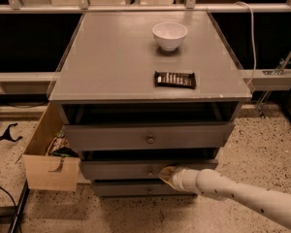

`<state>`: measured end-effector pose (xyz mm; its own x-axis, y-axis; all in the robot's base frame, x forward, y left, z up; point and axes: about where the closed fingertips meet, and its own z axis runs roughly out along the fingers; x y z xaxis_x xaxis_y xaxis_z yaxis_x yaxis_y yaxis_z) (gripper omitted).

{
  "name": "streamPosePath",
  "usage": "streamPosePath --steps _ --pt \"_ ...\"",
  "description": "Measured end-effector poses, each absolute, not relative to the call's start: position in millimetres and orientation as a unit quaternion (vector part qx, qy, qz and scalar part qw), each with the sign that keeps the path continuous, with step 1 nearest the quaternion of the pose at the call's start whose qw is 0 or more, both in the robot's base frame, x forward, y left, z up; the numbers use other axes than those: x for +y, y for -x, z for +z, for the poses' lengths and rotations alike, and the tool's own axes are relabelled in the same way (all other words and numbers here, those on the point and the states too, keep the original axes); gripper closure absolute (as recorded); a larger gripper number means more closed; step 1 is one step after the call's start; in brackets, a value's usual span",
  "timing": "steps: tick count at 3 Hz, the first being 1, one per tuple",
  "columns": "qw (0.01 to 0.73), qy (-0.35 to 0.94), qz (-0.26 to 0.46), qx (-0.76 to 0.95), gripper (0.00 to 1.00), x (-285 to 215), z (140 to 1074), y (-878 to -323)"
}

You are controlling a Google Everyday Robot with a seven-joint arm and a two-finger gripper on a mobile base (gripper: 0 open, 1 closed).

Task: Close middle drawer

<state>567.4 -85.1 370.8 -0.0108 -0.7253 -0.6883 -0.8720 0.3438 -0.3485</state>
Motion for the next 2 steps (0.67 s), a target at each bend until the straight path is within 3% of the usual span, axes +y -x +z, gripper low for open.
streamPosePath --steps 2 --pt "0.397 0.567 0.094 0.715 1.0 -98.0 369.9 -561.6"
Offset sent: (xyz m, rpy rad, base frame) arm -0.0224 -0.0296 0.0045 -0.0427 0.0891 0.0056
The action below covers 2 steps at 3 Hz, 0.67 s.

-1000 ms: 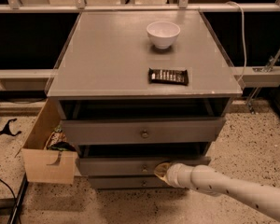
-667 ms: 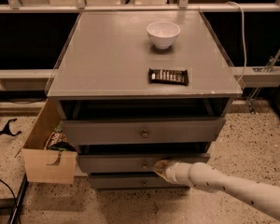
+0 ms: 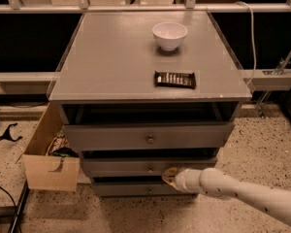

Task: Close middle drawer

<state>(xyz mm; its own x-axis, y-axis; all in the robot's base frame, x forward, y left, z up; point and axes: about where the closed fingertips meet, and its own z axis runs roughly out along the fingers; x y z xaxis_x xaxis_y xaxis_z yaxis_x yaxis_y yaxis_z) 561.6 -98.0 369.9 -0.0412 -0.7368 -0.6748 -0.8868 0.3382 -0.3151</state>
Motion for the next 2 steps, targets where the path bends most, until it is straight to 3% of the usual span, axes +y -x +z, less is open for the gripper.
streamPosePath --steps 2 --pt "0.303 0.571 0.158 0.747 1.0 -129.6 378.4 -516.2"
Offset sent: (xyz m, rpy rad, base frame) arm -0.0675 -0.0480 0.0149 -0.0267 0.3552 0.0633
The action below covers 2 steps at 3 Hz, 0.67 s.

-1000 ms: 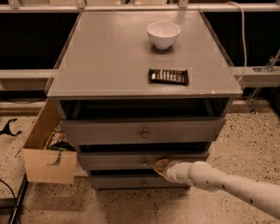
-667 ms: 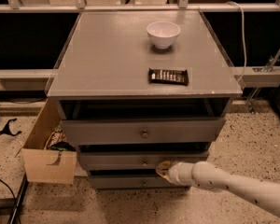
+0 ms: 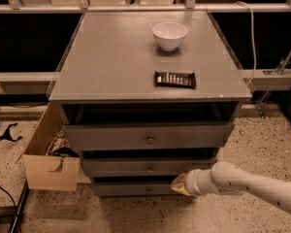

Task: Close middle drawer

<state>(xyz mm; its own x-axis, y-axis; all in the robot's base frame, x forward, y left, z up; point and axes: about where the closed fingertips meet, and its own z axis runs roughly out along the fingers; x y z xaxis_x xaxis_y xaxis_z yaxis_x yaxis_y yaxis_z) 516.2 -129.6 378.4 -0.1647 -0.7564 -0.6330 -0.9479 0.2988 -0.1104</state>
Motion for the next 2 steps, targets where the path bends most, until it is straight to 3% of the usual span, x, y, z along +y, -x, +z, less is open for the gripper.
streamPosePath --steps 1,2 --pt "0.252 0.558 0.208 0.763 1.0 -138.3 375.7 -506.3" --pt "0.224 0.568 0.24 0.755 0.82 -134.1 375.8 -485.0"
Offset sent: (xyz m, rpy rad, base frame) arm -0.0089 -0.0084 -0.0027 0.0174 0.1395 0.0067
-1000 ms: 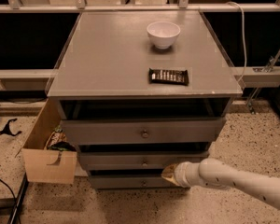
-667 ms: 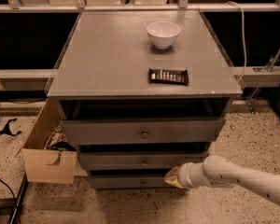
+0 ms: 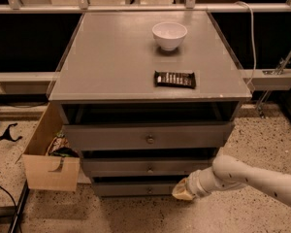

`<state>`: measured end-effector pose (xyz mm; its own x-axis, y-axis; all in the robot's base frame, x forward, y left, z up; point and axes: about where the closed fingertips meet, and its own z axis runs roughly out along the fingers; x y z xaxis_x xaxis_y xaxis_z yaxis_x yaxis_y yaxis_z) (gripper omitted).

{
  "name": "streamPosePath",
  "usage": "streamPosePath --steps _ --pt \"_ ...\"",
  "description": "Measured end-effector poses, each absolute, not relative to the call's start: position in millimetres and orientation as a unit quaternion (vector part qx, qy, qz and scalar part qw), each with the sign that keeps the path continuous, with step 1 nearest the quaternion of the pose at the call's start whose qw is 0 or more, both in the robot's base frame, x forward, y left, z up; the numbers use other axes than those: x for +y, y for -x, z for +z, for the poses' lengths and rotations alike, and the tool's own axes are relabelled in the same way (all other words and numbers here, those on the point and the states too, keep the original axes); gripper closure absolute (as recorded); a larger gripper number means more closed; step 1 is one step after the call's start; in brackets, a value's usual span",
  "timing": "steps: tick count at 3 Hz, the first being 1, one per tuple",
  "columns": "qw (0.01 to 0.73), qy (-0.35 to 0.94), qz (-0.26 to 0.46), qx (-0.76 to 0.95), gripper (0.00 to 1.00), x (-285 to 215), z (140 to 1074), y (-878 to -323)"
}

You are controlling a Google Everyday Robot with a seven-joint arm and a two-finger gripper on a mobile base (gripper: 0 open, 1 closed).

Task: Close middle drawer

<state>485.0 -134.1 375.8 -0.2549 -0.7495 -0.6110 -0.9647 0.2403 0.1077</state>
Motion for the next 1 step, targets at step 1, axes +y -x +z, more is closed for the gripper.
streamPosePath --steps 1 --pt "0.224 0.568 0.24 0.755 0.59 -134.1 375.8 -485.0"
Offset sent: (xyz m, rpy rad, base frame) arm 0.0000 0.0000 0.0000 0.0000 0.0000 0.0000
